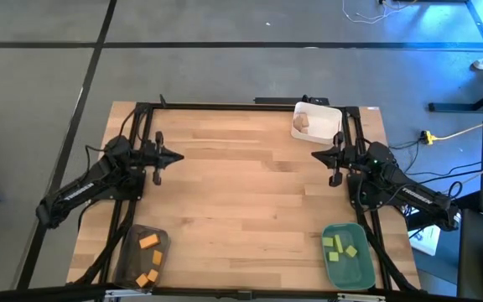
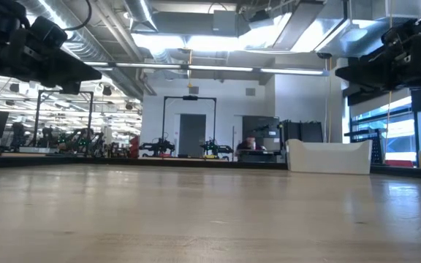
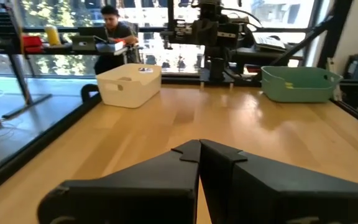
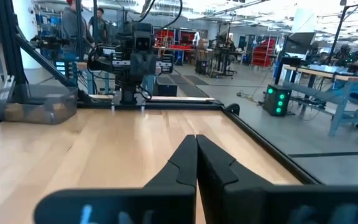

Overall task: Sort & place blocks by color
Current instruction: Return to Home Position

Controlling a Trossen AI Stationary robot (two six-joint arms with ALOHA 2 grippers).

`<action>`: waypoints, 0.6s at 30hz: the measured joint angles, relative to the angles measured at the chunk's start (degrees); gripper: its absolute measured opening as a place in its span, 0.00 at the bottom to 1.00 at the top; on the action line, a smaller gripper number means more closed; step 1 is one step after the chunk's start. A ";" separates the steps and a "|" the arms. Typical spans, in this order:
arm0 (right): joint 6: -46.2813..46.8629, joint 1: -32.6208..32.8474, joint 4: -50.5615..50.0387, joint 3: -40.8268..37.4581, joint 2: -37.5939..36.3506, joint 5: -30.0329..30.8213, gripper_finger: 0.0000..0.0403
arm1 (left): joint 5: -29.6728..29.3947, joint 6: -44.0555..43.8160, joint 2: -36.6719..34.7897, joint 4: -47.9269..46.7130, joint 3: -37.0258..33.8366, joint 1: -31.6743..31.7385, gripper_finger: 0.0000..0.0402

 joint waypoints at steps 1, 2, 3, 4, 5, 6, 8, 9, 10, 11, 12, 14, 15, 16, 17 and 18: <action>-0.20 0.01 -0.01 0.00 0.01 0.00 0.00 | -0.59 -0.01 0.00 0.10 -0.02 0.00 0.00; -0.33 0.00 0.00 0.00 0.00 0.01 0.00 | -1.00 -0.01 0.00 0.06 -0.02 0.00 0.00; -0.32 0.00 0.01 0.00 0.00 0.01 0.00 | -1.25 -0.01 0.00 0.04 -0.02 0.00 0.00; -0.20 0.00 0.00 0.00 0.00 0.00 0.00 | -1.49 -0.03 0.00 0.07 -0.02 0.00 0.00; -0.14 0.00 0.02 0.00 0.00 0.00 0.00 | -1.79 -0.03 0.00 0.11 -0.02 0.00 0.00; -0.17 0.00 0.02 0.00 0.00 0.00 0.00 | -2.11 -0.03 0.00 0.13 -0.02 0.00 0.00; -0.27 0.00 0.04 0.00 0.00 0.00 0.00 | -2.44 -0.05 0.00 0.13 -0.02 0.00 0.00; -0.25 0.00 0.04 0.00 0.00 0.00 0.00 | -2.47 -0.05 0.00 0.13 -0.02 0.00 0.00; -0.21 0.00 0.04 0.00 0.00 0.00 0.00 | -2.49 -0.08 0.00 0.13 -0.02 0.00 0.00; -0.17 0.00 0.04 0.00 0.00 0.00 0.00 | -2.49 -0.08 0.00 0.15 -0.02 0.00 0.00; -0.17 0.00 0.07 0.00 0.00 0.00 0.00 | -2.49 -0.08 0.00 0.15 -0.02 0.00 0.00; -0.27 0.00 0.07 0.00 0.00 0.00 0.00 | -2.51 -0.08 0.00 0.18 -0.02 0.00 0.00; -0.25 0.00 0.07 0.00 0.00 0.00 0.00 | -2.51 -0.08 0.00 0.18 -0.02 0.00 0.00; -0.21 0.00 0.07 0.00 0.00 0.00 0.00 | -2.51 -0.08 0.00 0.18 -0.02 0.00 0.00; -0.17 0.00 0.07 0.00 0.00 0.00 0.00 | -2.51 -0.10 0.00 0.20 -0.02 0.00 0.00; -0.18 0.00 0.07 0.00 0.00 0.02 0.00 | -2.51 -0.09 0.00 0.20 -0.02 0.00 0.00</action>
